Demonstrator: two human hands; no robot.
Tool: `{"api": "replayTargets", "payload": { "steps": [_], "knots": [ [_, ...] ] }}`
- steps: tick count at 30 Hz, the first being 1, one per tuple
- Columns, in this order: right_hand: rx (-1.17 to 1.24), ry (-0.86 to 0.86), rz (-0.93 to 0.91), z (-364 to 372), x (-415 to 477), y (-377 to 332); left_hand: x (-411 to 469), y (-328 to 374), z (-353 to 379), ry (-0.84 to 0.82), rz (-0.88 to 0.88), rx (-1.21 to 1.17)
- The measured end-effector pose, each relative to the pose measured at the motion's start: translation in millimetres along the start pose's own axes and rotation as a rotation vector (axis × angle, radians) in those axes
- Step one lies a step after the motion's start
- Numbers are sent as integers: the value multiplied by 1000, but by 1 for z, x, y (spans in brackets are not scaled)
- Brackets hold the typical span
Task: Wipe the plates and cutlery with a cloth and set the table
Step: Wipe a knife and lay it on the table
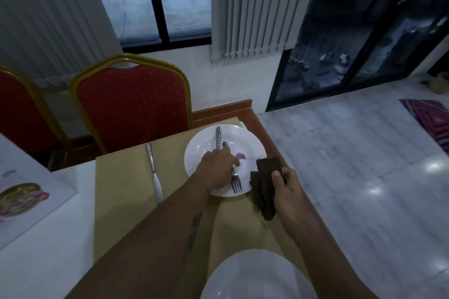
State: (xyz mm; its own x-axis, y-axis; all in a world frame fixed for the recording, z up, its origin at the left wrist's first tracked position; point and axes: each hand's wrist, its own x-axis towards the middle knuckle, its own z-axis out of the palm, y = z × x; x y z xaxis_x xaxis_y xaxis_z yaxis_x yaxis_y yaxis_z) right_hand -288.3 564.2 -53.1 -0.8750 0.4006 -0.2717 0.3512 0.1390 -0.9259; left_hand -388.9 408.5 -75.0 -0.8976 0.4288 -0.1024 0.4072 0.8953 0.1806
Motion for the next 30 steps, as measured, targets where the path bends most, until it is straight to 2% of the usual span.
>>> {"api": "replayTargets", "payload": {
  "steps": [4, 8, 12, 16, 18, 21, 25, 30],
  "knots": [
    [112, -37, 108, -16, 0, 8, 6, 6, -11, 16, 52, 128],
    [243, 41, 179, -27, -1, 8, 6, 12, -29, 61, 94, 102],
    [422, 71, 247, -26, -8, 6, -5, 25, -54, 191, 38, -150],
    [822, -79, 353, -23, -28, 0, -30, 32, -82, 234, -30, -434],
    [935, -172, 329, -18, -44, -13, -50, 32, -91, 245, -48, -556],
    [825, -229, 209, -5, -66, -37, -82, 34, -97, 233, -81, -690],
    [493, 5, 11, 12, -97, -70, -131, 35, -98, 251, -102, -846],
    [535, 191, -54, 23, -133, -95, -192, 37, -111, 248, -152, -1052]
  ]
}}
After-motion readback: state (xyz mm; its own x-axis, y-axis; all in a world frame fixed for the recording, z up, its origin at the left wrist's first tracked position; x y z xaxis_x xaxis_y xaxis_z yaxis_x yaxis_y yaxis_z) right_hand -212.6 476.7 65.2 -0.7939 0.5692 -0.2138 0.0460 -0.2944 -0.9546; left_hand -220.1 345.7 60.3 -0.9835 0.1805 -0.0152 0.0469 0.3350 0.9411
